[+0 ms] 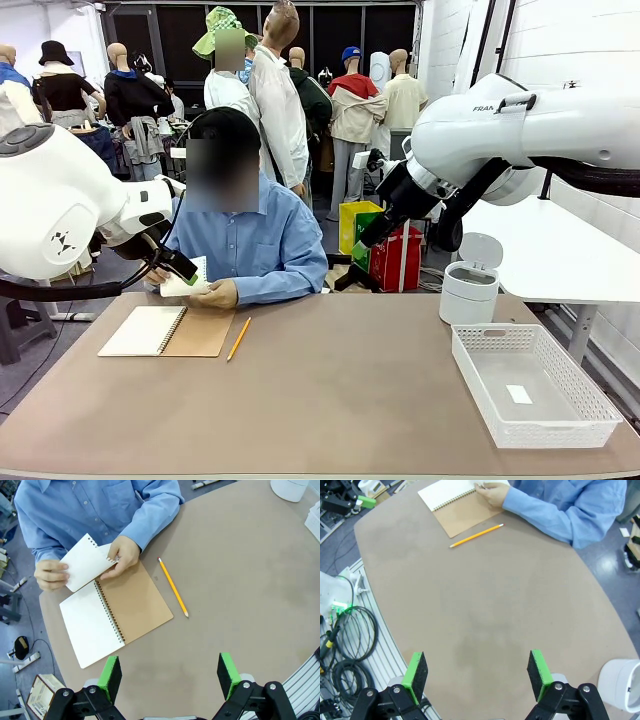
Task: Sort the paper based on its condition.
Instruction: If a person hands you a paper, place it in the Organizing basket , and if it's crumpled, put it in the Trash can.
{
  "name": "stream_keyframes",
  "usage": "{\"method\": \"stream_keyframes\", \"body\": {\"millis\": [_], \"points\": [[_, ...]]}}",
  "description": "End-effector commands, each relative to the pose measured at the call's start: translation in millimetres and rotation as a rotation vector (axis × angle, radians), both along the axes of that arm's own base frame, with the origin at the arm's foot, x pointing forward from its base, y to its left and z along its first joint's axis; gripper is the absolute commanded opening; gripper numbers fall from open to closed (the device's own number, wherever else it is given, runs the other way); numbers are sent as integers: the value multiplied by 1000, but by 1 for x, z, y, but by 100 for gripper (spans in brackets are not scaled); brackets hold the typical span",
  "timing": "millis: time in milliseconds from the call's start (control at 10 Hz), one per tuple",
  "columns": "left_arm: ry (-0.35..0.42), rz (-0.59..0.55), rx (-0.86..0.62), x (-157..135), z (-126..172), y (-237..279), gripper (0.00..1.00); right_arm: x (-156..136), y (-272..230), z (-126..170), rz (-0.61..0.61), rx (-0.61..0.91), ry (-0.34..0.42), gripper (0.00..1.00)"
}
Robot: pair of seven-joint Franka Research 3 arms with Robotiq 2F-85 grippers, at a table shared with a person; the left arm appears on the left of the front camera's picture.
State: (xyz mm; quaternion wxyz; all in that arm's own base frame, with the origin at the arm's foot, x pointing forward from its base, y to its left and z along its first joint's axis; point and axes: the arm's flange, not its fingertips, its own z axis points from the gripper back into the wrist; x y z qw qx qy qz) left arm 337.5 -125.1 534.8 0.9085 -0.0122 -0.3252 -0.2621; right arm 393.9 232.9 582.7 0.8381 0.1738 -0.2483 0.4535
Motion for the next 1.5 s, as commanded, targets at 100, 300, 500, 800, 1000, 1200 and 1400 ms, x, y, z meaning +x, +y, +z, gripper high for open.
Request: {"method": "stream_keyframes", "body": {"millis": [100,300,500,800,1000,1200,1400], "points": [[5,0,1,0,0,1,100,0,0,-1,0,-1,6,100],[5,0,1,0,0,1,100,0,0,-1,0,-1,6,100],[5,0,1,0,0,1,100,0,0,-1,0,-1,6,100],[5,0,1,0,0,1,100,0,0,-1,0,-1,6,100],[5,0,1,0,0,1,100,0,0,-1,0,-1,6,100],[5,0,1,0,0,1,100,0,0,-1,0,-1,6,100],[5,0,1,0,0,1,100,0,0,-1,0,-1,6,100]]}}
